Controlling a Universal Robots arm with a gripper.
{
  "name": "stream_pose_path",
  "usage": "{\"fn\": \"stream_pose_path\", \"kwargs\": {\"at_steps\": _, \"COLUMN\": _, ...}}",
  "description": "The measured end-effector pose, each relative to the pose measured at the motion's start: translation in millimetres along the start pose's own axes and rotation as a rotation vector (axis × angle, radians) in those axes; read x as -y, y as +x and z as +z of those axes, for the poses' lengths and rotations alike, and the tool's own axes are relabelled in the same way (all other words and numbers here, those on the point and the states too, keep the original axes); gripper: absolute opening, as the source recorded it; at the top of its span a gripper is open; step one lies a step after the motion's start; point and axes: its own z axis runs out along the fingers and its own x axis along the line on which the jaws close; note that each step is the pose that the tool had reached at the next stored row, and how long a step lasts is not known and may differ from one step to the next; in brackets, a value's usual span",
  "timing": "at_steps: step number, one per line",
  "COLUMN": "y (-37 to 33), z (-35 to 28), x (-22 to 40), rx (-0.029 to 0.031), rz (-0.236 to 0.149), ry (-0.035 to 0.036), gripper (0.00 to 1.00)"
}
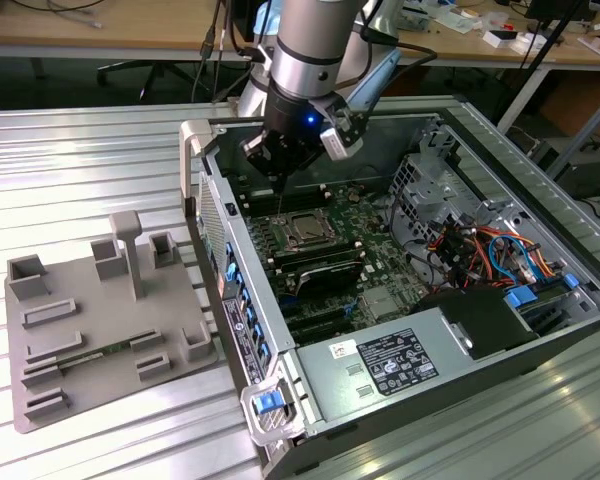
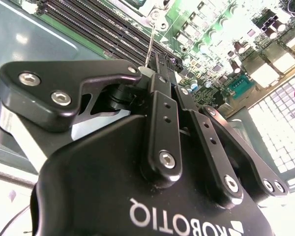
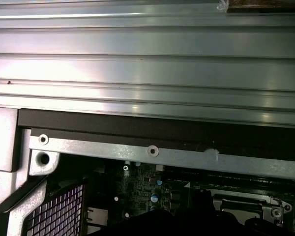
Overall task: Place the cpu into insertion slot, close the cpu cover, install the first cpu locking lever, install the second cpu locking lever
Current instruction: 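Install the first cpu locking lever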
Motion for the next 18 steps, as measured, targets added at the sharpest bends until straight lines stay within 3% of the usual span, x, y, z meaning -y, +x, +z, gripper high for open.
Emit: {"fn": "stream_pose_path", "kwargs": {"at_steps": 18, "y": -6.7, "z": 0.7, "x": 0.6, "rx": -0.0002, "rz": 0.0, "ry": 0.0001, "gripper": 0.11}}
